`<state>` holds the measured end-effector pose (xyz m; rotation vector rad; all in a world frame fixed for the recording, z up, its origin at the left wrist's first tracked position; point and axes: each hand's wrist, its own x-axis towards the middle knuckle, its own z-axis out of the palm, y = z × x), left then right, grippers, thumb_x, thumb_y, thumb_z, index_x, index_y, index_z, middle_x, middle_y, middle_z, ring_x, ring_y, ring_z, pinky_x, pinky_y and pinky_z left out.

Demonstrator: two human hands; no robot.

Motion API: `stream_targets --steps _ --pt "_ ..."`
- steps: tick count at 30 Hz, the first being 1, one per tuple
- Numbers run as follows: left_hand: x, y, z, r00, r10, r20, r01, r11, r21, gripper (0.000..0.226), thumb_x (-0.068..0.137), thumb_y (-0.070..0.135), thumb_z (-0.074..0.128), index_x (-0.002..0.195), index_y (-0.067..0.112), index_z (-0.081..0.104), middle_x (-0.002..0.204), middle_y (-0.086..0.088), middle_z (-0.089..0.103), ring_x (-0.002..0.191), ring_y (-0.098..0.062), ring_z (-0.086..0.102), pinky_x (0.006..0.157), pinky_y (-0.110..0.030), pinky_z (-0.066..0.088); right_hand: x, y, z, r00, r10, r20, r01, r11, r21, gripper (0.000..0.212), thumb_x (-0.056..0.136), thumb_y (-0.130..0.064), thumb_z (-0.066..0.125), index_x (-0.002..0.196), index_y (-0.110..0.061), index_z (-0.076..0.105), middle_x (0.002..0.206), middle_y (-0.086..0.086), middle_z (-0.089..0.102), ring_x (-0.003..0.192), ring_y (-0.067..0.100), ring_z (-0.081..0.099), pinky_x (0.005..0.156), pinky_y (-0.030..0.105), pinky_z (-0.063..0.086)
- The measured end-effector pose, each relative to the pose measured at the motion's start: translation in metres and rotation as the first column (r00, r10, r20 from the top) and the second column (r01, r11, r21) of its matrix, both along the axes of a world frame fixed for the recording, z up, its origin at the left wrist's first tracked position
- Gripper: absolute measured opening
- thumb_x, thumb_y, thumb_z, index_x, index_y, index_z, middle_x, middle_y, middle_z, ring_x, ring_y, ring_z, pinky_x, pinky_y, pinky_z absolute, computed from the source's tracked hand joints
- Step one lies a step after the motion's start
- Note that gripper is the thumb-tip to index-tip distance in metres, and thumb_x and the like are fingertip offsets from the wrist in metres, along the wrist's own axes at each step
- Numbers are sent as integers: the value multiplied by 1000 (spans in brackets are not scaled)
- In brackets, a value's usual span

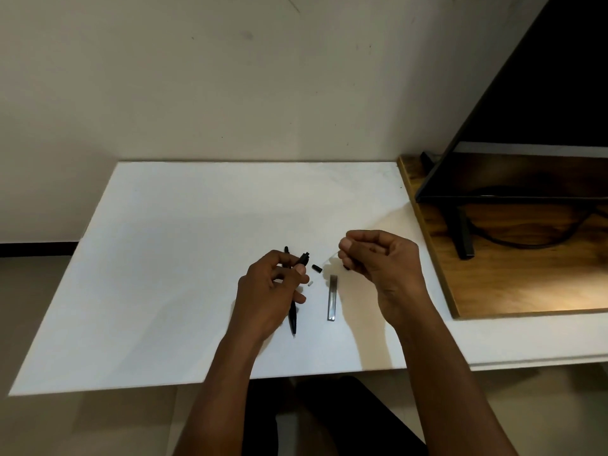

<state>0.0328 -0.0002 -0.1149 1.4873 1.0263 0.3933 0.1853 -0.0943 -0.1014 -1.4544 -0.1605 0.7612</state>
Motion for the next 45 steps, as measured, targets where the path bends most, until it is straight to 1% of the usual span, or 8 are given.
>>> stream_targets --steps 6,15,25,28,31,35,40,45 --pt "-1 1 -1 1000 -22 -13 23 999 48 4 93 24 65 96 23 68 86 1 77 63 -9 72 55 -16 46 -5 3 5 1000 0 20 -2 995 104 21 82 -2 76 102 0 73 90 18 77 83 30 75 82 34 61" --pt "-1 1 0 999 -38 -9 39 997 69 6 91 24 68 96 24 70 83 0 75 65 -10 73 50 -14 47 -4 3 1 999 -9 50 4 994 105 21 82 0 76 103 2 72 90 18 76 82 29 75 78 31 61" --pt "-1 1 0 1000 -31 -6 31 996 78 5 89 24 70 94 26 71 80 2 74 63 -8 72 52 -15 48 -3 4 -2 998 -11 55 5 994 111 21 82 -1 76 103 1 73 90 19 76 81 29 75 76 30 60" --pt "-1 0 0 999 -35 -6 36 996 85 5 89 24 71 93 27 72 79 2 74 63 -8 72 55 -20 50 -5 4 -2 999 0 50 -6 994 110 20 82 -1 76 102 0 73 90 18 76 80 28 75 75 29 60" --pt "-1 0 0 999 -36 -5 37 995 92 5 89 25 71 93 27 72 79 3 74 63 -7 72 56 -21 51 -8 6 -2 998 34 61 -39 995 90 21 81 -4 77 102 0 73 87 18 77 79 28 75 72 28 59" --pt "0 1 0 1000 -31 1 31 995 90 9 89 27 71 97 25 72 81 2 75 65 -10 74 57 -20 49 -13 9 -2 983 112 143 -114 993 9 22 79 -12 82 98 -4 73 80 16 77 78 30 75 73 33 61" --pt "0 1 2 1000 -20 24 18 997 70 9 90 26 69 99 24 71 85 0 77 66 -12 74 58 -24 51 -20 12 -2 963 203 180 -202 979 -22 15 81 -14 80 92 -4 76 83 14 77 81 31 74 66 23 54" --pt "-2 2 3 999 20 50 -22 1000 22 11 91 27 68 101 24 71 86 2 77 65 -9 74 56 -26 51 -19 13 -4 937 291 195 -280 957 -79 16 84 -25 78 94 -12 79 87 8 78 87 27 73 69 29 55"
